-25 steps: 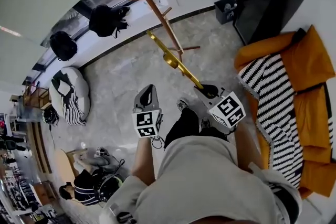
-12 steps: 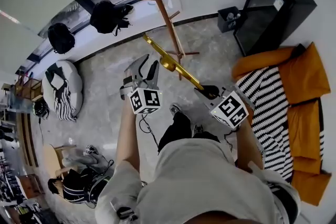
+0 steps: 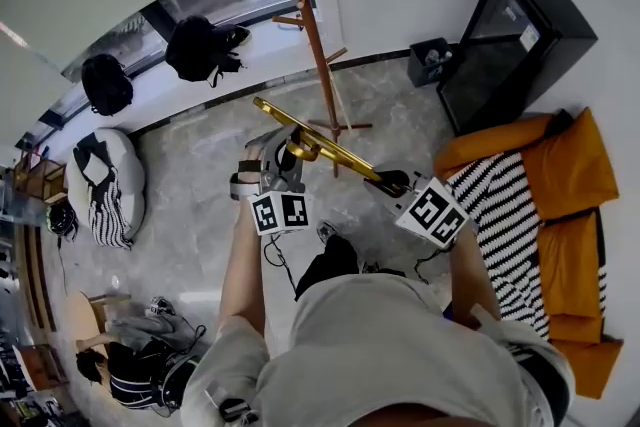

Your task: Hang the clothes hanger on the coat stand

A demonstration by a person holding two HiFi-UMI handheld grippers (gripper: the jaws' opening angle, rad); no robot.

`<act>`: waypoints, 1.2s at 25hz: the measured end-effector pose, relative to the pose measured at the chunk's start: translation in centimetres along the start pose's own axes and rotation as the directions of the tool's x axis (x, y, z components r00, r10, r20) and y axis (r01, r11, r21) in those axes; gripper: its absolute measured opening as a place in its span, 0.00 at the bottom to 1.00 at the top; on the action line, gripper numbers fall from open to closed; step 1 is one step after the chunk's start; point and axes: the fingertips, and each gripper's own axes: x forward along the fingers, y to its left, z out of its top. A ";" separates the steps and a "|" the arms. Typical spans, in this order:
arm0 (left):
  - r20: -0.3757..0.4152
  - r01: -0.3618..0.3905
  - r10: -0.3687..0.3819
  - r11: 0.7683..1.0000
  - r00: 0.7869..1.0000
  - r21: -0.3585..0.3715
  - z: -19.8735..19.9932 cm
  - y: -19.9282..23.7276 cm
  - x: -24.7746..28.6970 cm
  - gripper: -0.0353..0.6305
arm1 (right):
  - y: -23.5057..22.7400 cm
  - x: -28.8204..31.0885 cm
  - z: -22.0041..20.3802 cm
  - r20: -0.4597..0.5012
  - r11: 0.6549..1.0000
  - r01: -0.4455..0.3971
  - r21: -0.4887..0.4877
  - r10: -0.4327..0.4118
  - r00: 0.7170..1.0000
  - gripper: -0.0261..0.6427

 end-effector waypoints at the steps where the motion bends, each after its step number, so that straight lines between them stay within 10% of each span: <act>1: 0.000 -0.010 0.010 1.000 1.000 -0.004 -0.3 0.6 0.2 0.11 | -0.4 0.4 0.3 0.002 1.000 -0.006 -0.003 0.006 1.000 0.07; 8: -0.091 0.007 -0.014 0.997 0.996 -0.080 -2.9 2.0 2.0 0.10 | -5.0 2.7 1.4 -0.075 0.973 0.148 -0.176 -0.164 0.984 0.08; 18: -0.209 0.022 -0.072 0.972 0.975 -0.232 -5.5 0.5 4.1 0.09 | -10.1 7.0 2.7 -0.070 0.745 0.450 -0.492 -0.549 0.833 0.18; 26: -0.247 -0.006 -0.077 0.947 0.966 -0.321 -7.7 1.5 5.6 0.09 | -12.2 8.6 4.9 -0.009 0.605 0.511 -0.611 -0.650 0.760 0.16; 30: -0.261 -0.017 -0.078 0.939 0.962 -0.343 -9.6 2.8 6.5 0.09 | -13.0 10.1 5.8 -0.026 0.618 0.471 -0.629 -0.622 0.782 0.20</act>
